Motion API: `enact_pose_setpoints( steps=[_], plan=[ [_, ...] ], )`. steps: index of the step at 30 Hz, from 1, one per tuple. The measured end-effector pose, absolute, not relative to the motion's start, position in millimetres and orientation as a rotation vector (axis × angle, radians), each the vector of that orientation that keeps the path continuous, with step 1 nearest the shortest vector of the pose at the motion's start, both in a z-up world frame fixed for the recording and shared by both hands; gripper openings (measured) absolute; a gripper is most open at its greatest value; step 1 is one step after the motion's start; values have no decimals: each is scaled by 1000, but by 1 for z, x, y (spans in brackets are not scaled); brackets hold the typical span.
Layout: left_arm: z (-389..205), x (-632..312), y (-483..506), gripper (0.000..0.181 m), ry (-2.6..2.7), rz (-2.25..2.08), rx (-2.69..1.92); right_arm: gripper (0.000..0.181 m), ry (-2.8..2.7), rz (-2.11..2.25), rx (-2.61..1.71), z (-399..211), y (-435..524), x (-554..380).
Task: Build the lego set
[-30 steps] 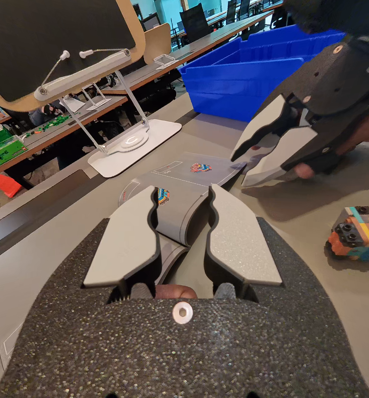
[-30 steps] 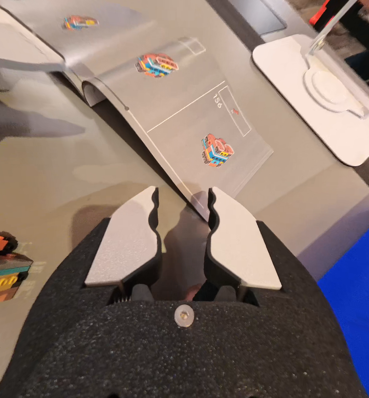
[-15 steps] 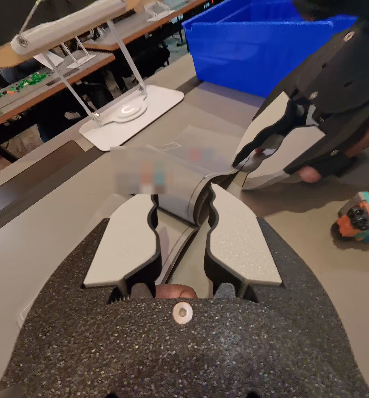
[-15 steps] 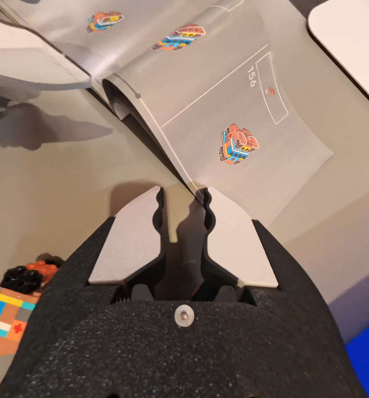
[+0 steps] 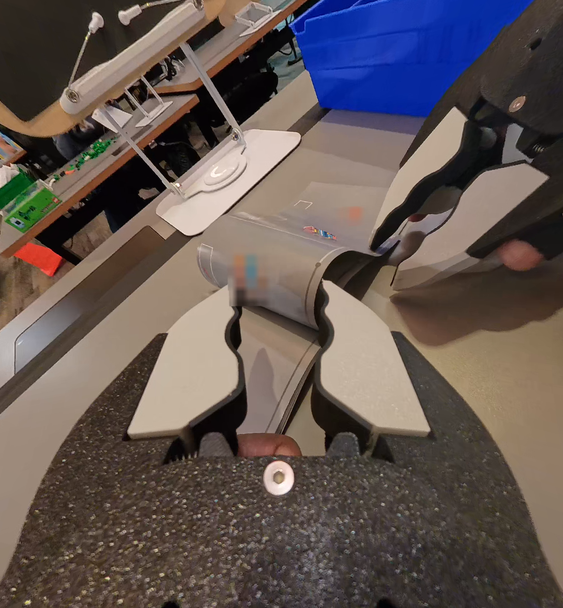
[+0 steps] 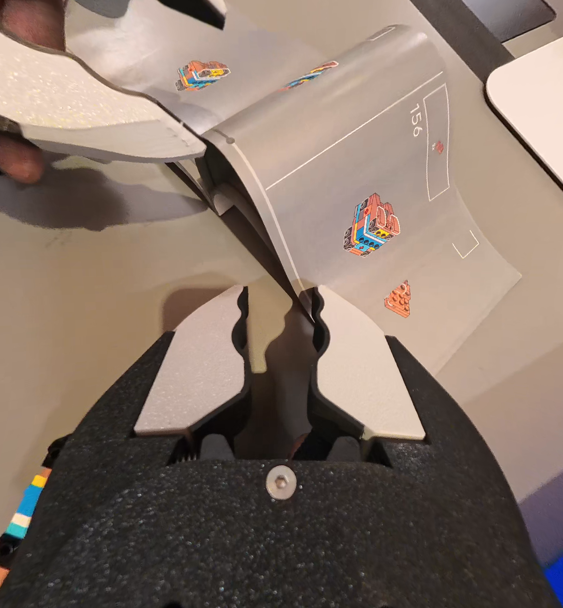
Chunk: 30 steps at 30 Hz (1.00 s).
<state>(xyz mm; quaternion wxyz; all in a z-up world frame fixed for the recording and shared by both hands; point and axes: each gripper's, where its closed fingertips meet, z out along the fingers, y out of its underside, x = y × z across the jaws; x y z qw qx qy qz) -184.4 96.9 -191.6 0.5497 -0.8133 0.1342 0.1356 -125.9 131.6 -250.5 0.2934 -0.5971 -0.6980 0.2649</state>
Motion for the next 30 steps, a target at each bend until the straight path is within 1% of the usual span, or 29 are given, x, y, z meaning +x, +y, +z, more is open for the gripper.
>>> enact_pose_setpoints(
  steps=[14, 30],
  plan=[
    [-184, -191, 93, 44, 302, 298, -1890, 36, -1923, 674, -1538, -246, 125, -133],
    [-177, -202, 79, 47, 414, 333, -1927, 35, -2003, 736, -1458, -232, 110, -148]
  ],
)
